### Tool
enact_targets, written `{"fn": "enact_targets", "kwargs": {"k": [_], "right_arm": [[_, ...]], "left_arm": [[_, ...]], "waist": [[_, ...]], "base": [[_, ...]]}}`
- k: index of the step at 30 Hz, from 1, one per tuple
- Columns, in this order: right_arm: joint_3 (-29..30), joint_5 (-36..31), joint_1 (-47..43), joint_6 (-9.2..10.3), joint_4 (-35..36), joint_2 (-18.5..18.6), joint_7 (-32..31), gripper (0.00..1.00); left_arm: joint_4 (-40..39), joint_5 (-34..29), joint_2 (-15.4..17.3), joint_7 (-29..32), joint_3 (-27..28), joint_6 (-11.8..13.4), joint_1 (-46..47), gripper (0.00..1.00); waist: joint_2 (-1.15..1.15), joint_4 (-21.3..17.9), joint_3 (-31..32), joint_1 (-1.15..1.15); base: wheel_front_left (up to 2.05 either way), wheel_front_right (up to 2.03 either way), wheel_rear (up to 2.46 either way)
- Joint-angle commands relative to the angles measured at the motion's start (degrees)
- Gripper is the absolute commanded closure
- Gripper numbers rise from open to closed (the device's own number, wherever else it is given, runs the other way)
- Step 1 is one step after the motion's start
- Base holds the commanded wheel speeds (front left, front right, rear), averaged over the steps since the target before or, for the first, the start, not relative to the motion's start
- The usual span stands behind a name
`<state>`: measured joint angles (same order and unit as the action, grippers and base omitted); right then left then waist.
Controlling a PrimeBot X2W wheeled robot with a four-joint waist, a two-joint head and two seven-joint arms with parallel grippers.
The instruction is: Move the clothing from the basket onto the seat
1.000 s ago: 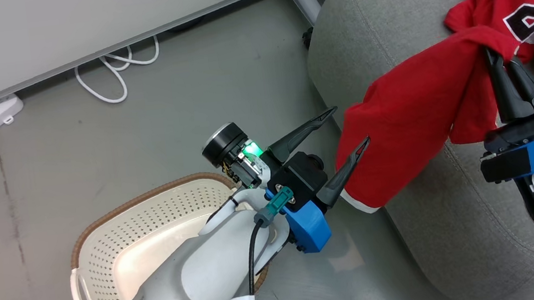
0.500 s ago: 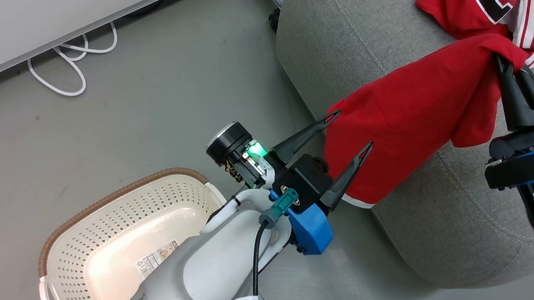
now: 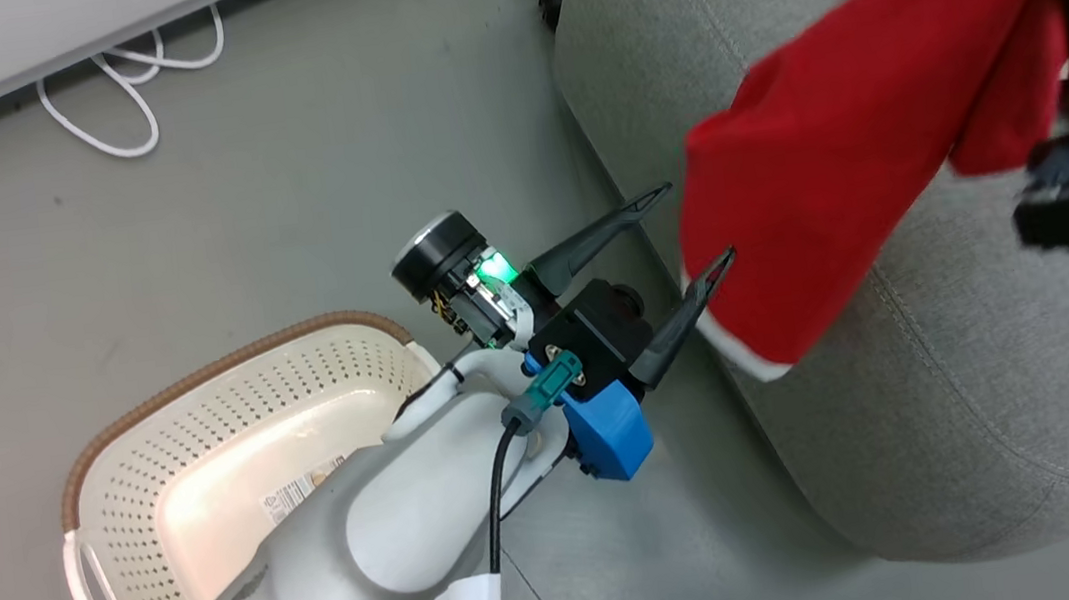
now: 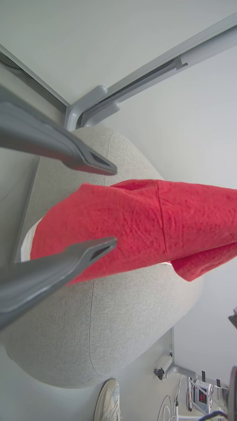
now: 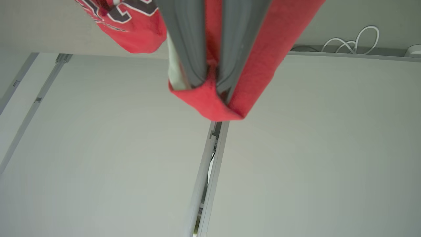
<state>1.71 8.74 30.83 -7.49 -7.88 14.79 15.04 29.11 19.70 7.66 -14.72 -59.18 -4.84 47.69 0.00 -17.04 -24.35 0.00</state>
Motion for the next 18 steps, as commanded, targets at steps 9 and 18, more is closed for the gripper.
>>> {"fn": "enact_targets", "kwargs": {"k": [9,18], "right_arm": [[7.48,-1.12,18.62,0.0,2.66,8.66,0.2,1.0],[22.95,0.87,29.02,-0.01,-4.67,20.77,0.14,1.0]], "left_arm": [[-2.26,-1.41,2.16,0.87,0.46,0.83,4.39,0.0],[-5.38,-3.44,4.86,2.44,0.19,1.32,8.06,0.0]], "waist": [[0.0,1.15,-8.78,0.0],[0.0,1.42,-16.91,0.0]], "base": [[0.0,0.0,0.0],[0.0,0.0,0.0]]}}
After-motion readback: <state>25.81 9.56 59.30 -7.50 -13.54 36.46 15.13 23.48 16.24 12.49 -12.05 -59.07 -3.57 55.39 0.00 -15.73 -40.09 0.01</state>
